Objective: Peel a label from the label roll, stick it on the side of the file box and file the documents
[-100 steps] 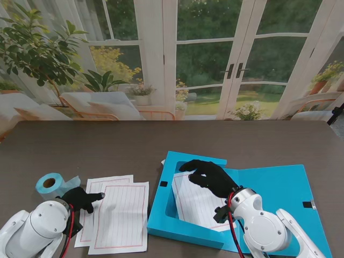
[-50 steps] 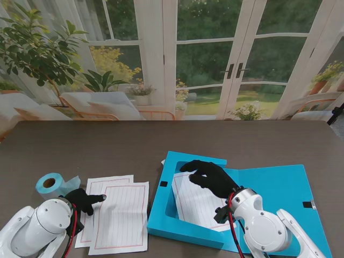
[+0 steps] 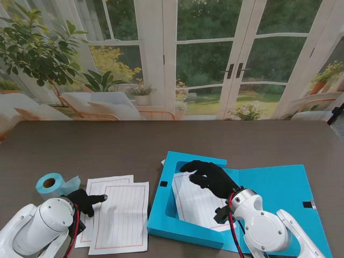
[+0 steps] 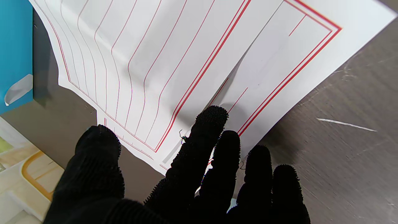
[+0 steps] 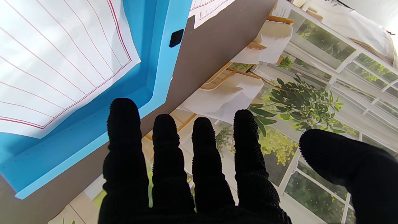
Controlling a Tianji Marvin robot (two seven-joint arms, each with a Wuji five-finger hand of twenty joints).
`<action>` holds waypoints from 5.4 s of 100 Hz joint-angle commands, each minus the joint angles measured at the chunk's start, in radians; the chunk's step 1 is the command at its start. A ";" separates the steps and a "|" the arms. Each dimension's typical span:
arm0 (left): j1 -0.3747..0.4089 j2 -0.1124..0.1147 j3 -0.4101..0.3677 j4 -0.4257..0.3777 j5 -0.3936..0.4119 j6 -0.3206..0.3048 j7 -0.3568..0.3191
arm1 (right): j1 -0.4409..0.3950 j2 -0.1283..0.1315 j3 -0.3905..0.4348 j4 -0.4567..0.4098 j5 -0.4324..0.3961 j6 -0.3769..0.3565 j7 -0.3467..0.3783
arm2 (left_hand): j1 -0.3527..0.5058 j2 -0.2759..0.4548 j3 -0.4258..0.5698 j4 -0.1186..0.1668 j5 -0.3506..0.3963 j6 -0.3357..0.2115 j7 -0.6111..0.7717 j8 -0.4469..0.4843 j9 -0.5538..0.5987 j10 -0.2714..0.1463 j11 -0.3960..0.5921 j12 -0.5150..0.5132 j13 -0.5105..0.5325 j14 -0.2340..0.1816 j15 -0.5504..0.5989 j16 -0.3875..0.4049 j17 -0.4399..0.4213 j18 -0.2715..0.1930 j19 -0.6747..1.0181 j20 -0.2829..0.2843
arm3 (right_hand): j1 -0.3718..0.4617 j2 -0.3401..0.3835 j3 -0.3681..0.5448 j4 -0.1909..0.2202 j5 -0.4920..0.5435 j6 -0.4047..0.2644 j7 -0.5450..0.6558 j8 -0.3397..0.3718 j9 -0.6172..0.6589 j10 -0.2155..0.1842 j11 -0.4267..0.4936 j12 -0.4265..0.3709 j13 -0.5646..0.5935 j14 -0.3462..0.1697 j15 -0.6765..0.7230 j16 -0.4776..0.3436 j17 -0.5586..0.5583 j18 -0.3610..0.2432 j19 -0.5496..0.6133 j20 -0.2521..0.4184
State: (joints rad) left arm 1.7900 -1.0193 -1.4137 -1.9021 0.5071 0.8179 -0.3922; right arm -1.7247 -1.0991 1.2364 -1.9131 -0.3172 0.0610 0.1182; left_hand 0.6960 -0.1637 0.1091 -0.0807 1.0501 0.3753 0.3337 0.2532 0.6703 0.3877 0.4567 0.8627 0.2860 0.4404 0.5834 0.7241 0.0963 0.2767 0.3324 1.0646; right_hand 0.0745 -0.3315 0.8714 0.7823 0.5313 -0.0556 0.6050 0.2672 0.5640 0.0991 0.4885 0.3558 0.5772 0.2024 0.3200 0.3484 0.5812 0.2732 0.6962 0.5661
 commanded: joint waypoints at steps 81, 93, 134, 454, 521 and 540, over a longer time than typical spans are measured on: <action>0.056 -0.032 -0.010 -0.003 -0.010 -0.051 0.077 | -0.006 -0.004 -0.008 0.007 0.025 0.000 0.016 | 0.021 0.039 -0.083 0.045 -0.106 -0.104 -0.095 -0.039 -0.064 -0.019 -0.021 -0.041 -0.037 -0.030 -0.032 -0.026 -0.014 -0.042 -0.024 -0.034 | 0.025 0.042 -0.024 0.036 0.007 0.007 0.015 -0.009 0.011 0.014 -0.004 -0.001 0.025 0.005 0.003 0.003 -0.460 0.002 -0.004 0.004; 0.075 -0.043 -0.014 -0.004 0.001 -0.075 0.114 | -0.006 -0.004 -0.009 0.008 0.027 -0.001 0.015 | 0.025 0.032 -0.087 0.046 -0.107 -0.103 -0.097 -0.040 -0.057 -0.017 -0.019 -0.043 -0.032 -0.029 -0.032 -0.027 -0.009 -0.037 -0.024 -0.039 | 0.026 0.042 -0.024 0.036 0.008 0.007 0.015 -0.010 0.012 0.015 -0.004 -0.001 0.026 0.004 0.004 0.004 -0.460 0.003 -0.005 0.005; 0.085 -0.048 -0.005 -0.002 0.009 -0.073 0.137 | -0.006 -0.005 -0.012 0.014 0.029 -0.003 0.012 | 0.017 0.033 -0.102 0.047 -0.104 -0.100 -0.096 -0.041 -0.061 -0.019 -0.019 -0.049 -0.027 -0.032 -0.042 -0.036 -0.008 -0.035 -0.023 -0.049 | 0.028 0.042 -0.024 0.038 0.010 0.007 0.017 -0.011 0.013 0.018 -0.003 -0.001 0.025 0.005 0.004 0.004 -0.459 0.002 -0.008 0.007; 0.079 -0.102 -0.021 0.135 -0.010 -0.222 0.337 | -0.007 -0.009 -0.015 0.028 0.092 0.016 0.019 | 0.022 -0.346 0.466 -0.051 -0.176 -0.132 0.554 0.102 0.063 -0.071 0.126 0.018 0.095 -0.019 0.070 -0.010 -0.138 -0.018 0.684 -0.401 | 0.079 0.069 -0.042 0.080 0.016 0.028 0.020 -0.017 -0.009 0.035 0.008 -0.006 0.004 0.011 0.008 0.000 -0.464 -0.004 -0.038 0.026; 0.035 -0.074 -0.005 0.148 -0.026 -0.159 0.218 | -0.004 -0.009 -0.017 0.033 0.091 0.016 0.018 | -0.133 -0.230 0.450 -0.033 -0.042 -0.076 0.091 0.014 -0.028 -0.032 0.027 -0.048 0.014 -0.025 -0.014 -0.030 -0.183 -0.041 0.581 -0.406 | 0.078 0.071 -0.044 0.081 0.017 0.028 0.022 -0.018 -0.011 0.035 0.010 -0.006 0.004 0.013 0.009 0.001 -0.463 -0.005 -0.043 0.033; 0.034 -0.076 -0.015 0.144 -0.069 -0.162 0.212 | -0.002 -0.009 -0.017 0.035 0.092 0.016 0.020 | -0.094 -0.220 0.458 -0.027 0.016 -0.090 0.104 0.025 -0.031 -0.029 -0.002 -0.068 -0.001 -0.032 -0.031 -0.034 -0.183 -0.047 0.534 -0.414 | 0.081 0.070 -0.043 0.081 0.018 0.030 0.022 -0.018 -0.011 0.035 0.011 -0.007 0.002 0.012 0.009 0.000 -0.463 -0.005 -0.044 0.034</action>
State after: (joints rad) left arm 1.8063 -1.0880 -1.4375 -1.7850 0.4426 0.6559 -0.1410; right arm -1.7235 -1.1049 1.2212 -1.8793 -0.2259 0.0756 0.1221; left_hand 0.5844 -0.4129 0.5800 -0.1347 1.0174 0.3061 0.4241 0.2679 0.6601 0.3663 0.4901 0.8268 0.3269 0.4214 0.8149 0.8246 -0.0588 0.2628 0.8868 0.6498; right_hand 0.1375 -0.2830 0.8503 0.8364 0.5315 -0.0265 0.6129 0.2556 0.5633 0.1237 0.4884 0.3558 0.5772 0.2139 0.3200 0.3484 0.5807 0.2744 0.6724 0.5902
